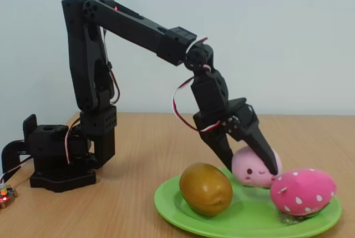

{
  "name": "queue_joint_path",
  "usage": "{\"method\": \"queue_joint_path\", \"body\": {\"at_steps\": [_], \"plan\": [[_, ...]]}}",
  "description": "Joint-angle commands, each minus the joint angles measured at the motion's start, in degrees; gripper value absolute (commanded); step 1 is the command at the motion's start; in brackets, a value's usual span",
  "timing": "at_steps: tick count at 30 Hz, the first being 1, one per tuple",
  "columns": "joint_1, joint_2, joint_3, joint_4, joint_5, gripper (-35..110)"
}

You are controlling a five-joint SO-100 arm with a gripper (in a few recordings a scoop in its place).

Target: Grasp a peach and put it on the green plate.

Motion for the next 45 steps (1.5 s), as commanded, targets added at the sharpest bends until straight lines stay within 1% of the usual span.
{"method": "queue_joint_path", "body": {"at_steps": [1, 7, 19, 27, 35, 45], "plan": [[0.8, -0.3, -0.4, 0.0, 0.3, 30], [-0.4, -2.6, 0.4, 0.0, -2.3, 31], [-2.9, -4.1, 1.7, 0.0, -2.1, 33], [-3.4, -2.9, 2.0, 0.0, -2.4, 38], [-4.5, 1.3, 5.0, 0.0, -2.9, 44], [-5.3, 8.3, 8.1, 0.3, -3.4, 45]]}}
